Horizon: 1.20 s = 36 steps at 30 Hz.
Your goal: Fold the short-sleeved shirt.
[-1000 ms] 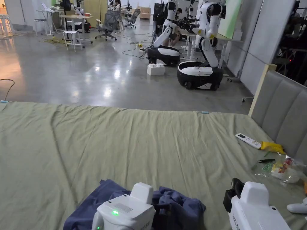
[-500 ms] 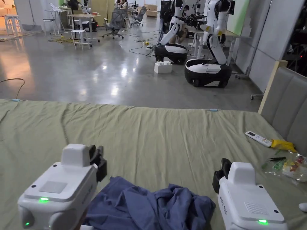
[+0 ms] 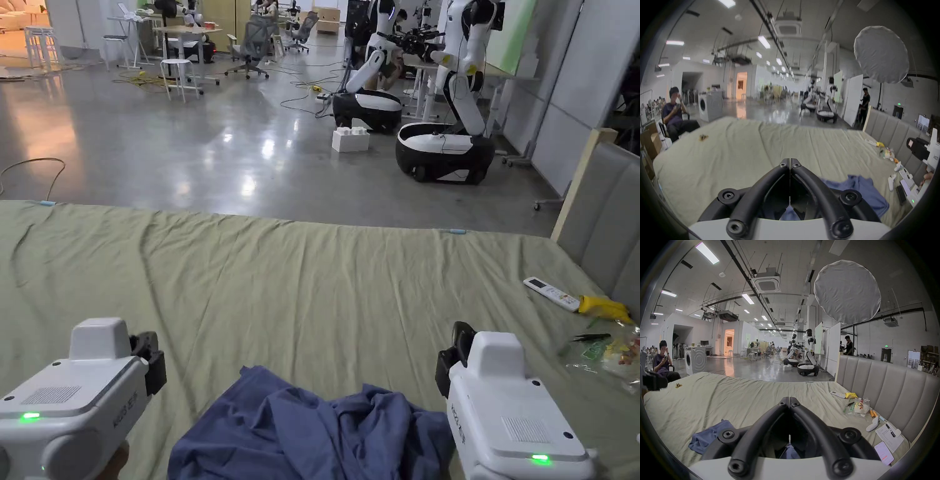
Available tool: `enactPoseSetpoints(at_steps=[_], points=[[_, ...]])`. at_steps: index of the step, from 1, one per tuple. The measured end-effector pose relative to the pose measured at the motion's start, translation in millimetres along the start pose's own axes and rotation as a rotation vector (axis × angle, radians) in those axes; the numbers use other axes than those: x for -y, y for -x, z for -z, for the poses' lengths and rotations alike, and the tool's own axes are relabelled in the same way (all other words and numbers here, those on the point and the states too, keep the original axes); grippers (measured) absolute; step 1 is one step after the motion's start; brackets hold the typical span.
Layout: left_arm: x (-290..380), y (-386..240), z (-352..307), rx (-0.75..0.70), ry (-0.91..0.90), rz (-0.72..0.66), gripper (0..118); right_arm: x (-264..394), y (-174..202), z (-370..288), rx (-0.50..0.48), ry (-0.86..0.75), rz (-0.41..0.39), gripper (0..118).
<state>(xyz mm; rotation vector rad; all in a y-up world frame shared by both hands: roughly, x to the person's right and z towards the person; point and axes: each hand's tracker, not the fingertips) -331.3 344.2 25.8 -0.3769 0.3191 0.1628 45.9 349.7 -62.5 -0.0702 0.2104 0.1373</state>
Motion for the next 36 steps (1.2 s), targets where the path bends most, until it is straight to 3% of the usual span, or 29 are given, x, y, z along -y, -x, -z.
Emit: enactPoseSetpoints(at_steps=[6,9,11,12,15,19,23,25,27,31,34,35,36], points=[[54,19,50,0.063,0.337,-0.05,2,13,-4,4,-0.002,0.045,0.001,0],[81,20,70,0.061,0.464,-0.075,25,19,-6,8,-0.002,0.07,0.007,0],[95,21,83,0.076,0.529,-0.104,61,23,-5,9,-0.003,0.081,0.007,0],[101,20,90,0.062,0.54,-0.113,61,25,-5,10,-0.004,0.086,0.006,0],[115,15,106,0.046,0.584,-0.114,79,31,-5,12,-0.007,0.104,0.003,0],[133,1,122,0.015,0.667,-0.048,78,40,-6,14,-0.006,0.132,0.002,0],[144,-23,118,-0.03,0.614,0.149,68,52,-10,19,-0.006,0.166,0.001,0],[145,-31,114,-0.018,0.593,0.155,45,57,-14,21,-0.004,0.181,0.003,0],[146,-32,114,-0.002,0.574,0.169,9,62,-18,26,-0.001,0.201,0.003,0],[145,-26,113,0.034,0.579,0.181,7,69,-36,41,-0.001,0.288,0.027,0],[134,-11,104,0.078,0.552,0.081,7,78,-54,60,-0.018,0.367,0.025,2],[130,-6,99,0.093,0.532,0.056,7,83,-60,69,-0.022,0.425,0.029,5],[126,-3,95,0.091,0.517,0.05,6,89,-65,79,-0.013,0.514,0.034,17]])
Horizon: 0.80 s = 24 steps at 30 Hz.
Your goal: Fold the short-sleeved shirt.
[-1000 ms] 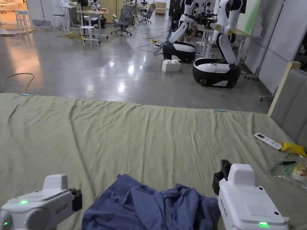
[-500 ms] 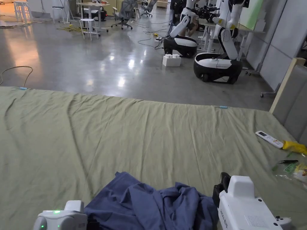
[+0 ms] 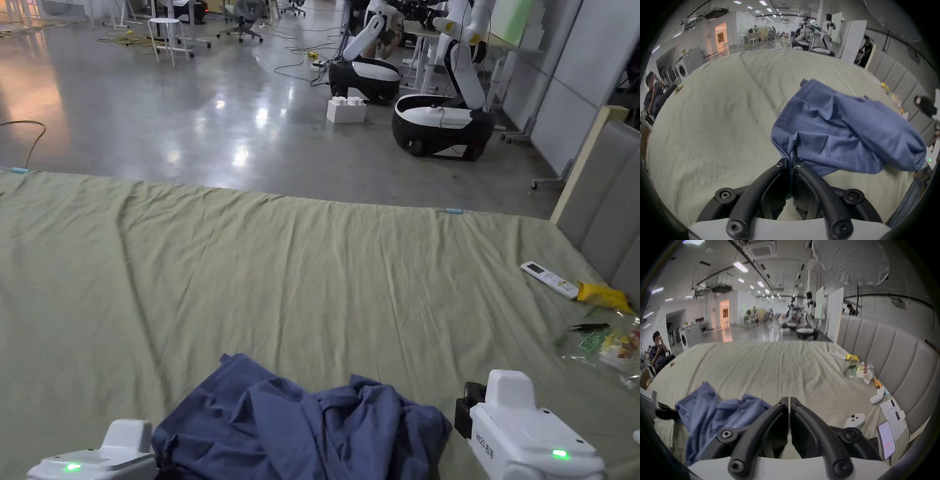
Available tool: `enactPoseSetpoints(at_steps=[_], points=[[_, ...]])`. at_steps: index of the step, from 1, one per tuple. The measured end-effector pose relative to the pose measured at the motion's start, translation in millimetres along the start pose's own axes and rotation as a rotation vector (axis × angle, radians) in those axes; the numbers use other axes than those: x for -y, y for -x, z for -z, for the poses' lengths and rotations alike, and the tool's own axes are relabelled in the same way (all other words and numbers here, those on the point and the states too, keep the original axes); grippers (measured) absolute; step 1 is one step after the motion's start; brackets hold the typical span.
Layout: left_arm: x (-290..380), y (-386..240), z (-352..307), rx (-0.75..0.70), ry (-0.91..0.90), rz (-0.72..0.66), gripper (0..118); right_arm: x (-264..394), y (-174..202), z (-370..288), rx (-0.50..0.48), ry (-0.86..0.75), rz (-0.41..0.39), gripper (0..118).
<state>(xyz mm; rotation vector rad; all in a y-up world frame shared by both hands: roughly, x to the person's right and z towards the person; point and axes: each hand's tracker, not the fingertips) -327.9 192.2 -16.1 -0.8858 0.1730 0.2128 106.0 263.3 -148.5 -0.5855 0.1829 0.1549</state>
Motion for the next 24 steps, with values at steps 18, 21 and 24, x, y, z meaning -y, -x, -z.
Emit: enactPoseSetpoints(at_steps=[18,21,24], points=[[0,6,-22,0.018,-0.05,-0.025,5,36,18,122,-0.173,0.326,-0.135,22],[-2,5,-23,0.022,-0.057,-0.026,5,33,14,114,-0.178,0.328,-0.078,8],[-8,6,-31,0.042,-0.087,-0.033,5,25,9,97,-0.149,0.259,-0.099,7]])
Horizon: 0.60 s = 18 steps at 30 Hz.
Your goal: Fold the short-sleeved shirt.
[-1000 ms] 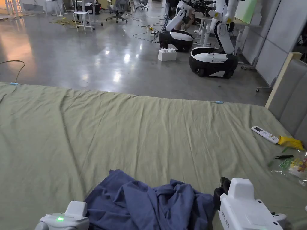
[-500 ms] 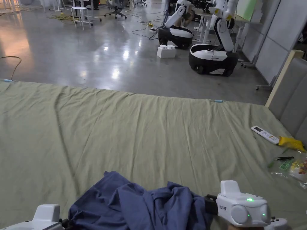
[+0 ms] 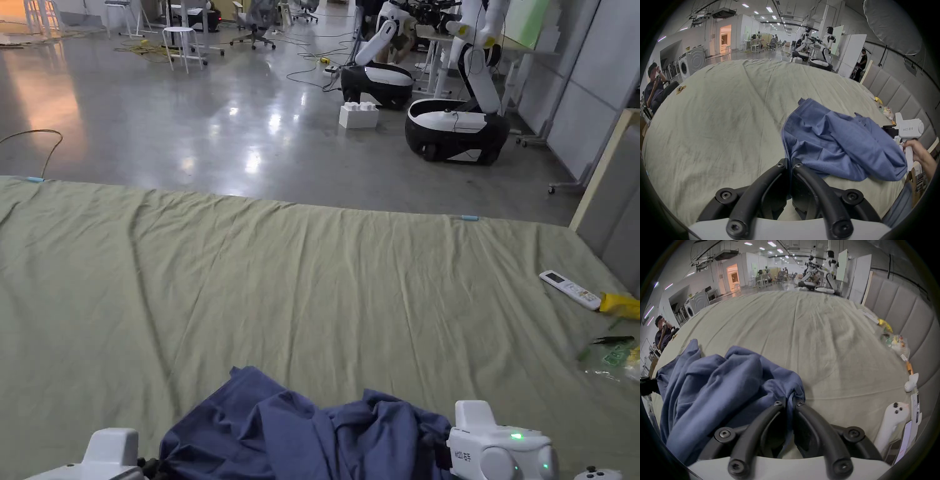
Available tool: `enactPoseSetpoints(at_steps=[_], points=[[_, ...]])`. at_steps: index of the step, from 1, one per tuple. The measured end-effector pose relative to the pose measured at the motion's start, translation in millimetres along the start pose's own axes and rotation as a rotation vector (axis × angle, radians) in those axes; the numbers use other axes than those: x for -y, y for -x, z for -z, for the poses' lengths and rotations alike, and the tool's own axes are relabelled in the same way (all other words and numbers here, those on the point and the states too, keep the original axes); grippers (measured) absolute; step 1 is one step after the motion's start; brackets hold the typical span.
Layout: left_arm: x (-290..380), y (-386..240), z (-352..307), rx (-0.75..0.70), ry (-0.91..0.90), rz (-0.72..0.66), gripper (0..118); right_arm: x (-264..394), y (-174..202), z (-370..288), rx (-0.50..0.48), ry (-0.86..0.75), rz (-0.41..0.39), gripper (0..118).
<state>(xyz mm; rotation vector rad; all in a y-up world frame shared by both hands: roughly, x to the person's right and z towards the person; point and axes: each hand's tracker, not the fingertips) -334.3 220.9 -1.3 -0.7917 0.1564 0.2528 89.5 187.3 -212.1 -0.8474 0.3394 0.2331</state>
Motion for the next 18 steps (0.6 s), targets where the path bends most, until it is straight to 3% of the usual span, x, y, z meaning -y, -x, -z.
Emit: enactPoseSetpoints(at_steps=[18], points=[[-124,23,-121,0.011,-0.309,0.017,5,-79,-27,-188,0.106,-0.422,0.024,7]])
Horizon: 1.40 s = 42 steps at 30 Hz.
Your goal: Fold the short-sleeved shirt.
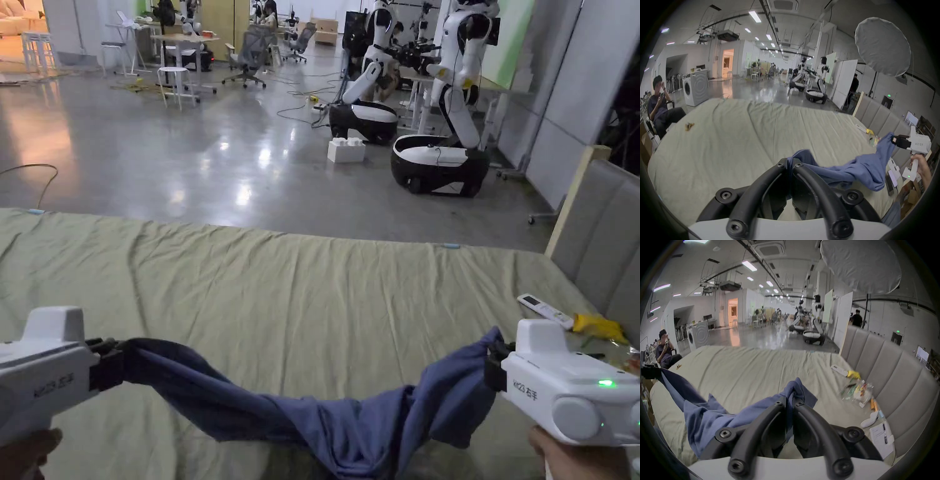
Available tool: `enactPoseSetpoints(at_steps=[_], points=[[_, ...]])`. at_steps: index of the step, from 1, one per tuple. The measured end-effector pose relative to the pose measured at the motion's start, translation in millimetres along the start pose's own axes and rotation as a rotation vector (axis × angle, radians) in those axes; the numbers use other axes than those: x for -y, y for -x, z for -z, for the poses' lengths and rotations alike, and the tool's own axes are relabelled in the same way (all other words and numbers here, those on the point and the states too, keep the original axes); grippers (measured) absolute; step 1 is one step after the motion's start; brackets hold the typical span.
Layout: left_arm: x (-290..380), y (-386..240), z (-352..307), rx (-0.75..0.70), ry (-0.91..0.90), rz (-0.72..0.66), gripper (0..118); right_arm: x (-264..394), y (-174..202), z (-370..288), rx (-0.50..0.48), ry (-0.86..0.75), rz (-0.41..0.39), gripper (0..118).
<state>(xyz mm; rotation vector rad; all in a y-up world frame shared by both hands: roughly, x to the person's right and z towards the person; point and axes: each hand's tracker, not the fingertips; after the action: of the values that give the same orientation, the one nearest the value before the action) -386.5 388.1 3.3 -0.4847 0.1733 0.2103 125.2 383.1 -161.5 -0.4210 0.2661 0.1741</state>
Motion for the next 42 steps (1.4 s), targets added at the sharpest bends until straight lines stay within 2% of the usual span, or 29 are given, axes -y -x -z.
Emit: enactPoseSetpoints(at_steps=[9,11,18,21,24,29,33,42], points=[[-84,13,-38,-0.033,-0.123,0.014,5,-79,-5,-45,0.006,-0.131,0.011,7],[-97,16,-42,-0.045,-0.14,0.015,5,-93,-6,-49,0.003,-0.137,0.035,7],[-124,34,-35,-0.051,-0.166,-0.038,5,-120,1,-52,0.072,-0.165,-0.014,7],[-130,28,-28,-0.059,-0.164,-0.024,5,-129,9,-53,0.069,-0.185,-0.006,7],[-140,21,-19,-0.06,-0.165,-0.012,5,-139,18,-46,0.066,-0.212,-0.039,7],[-156,10,-4,-0.086,-0.166,0.026,5,-152,22,-28,0.062,-0.207,-0.029,7],[-173,12,9,-0.095,-0.165,0.023,5,-166,17,-8,0.076,-0.189,-0.008,7],[-209,21,48,-0.118,-0.155,0.033,5,-192,-3,54,0.111,-0.175,-0.034,7]])
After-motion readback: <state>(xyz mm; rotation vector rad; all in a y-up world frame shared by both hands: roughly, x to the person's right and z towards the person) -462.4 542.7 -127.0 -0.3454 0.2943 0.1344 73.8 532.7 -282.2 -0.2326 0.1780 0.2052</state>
